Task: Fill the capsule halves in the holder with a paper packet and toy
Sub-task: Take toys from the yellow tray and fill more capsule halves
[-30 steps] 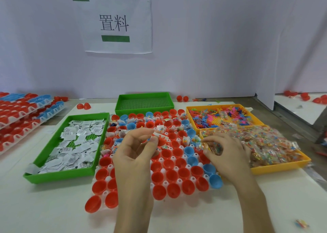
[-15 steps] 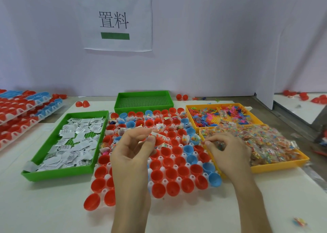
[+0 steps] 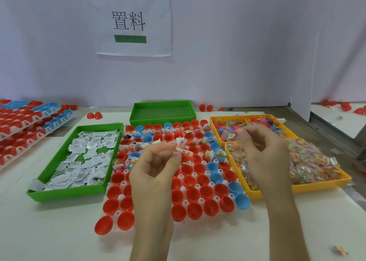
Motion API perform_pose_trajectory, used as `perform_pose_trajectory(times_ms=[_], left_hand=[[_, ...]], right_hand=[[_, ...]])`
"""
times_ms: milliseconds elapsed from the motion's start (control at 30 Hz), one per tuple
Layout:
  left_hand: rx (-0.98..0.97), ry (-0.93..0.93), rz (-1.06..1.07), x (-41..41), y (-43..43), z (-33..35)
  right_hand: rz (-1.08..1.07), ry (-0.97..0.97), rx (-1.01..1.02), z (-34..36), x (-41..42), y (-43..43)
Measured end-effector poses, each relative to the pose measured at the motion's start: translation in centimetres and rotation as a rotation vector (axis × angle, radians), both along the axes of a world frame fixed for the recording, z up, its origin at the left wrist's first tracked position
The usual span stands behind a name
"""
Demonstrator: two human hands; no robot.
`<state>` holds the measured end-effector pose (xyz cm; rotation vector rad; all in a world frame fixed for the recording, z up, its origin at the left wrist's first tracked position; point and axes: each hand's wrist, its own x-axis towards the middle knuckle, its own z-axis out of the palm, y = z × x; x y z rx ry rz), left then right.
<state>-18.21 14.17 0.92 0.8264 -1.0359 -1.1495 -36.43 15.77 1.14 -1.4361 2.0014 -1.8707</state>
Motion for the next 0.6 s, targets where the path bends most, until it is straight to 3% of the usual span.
perform_pose_trajectory(times_ms=[233, 600], left_hand=[[-0.012, 0.076, -0.058, -0.2, 0.2, 0.2], [-0.082, 0.075, 0.020, 0.1, 0.5, 0.7]], right_hand=[[0.436, -0.161, -0.098, 0.4, 5.4, 0.6], [0.595, -0.236, -0.025, 1.1, 5.8, 1.3]])
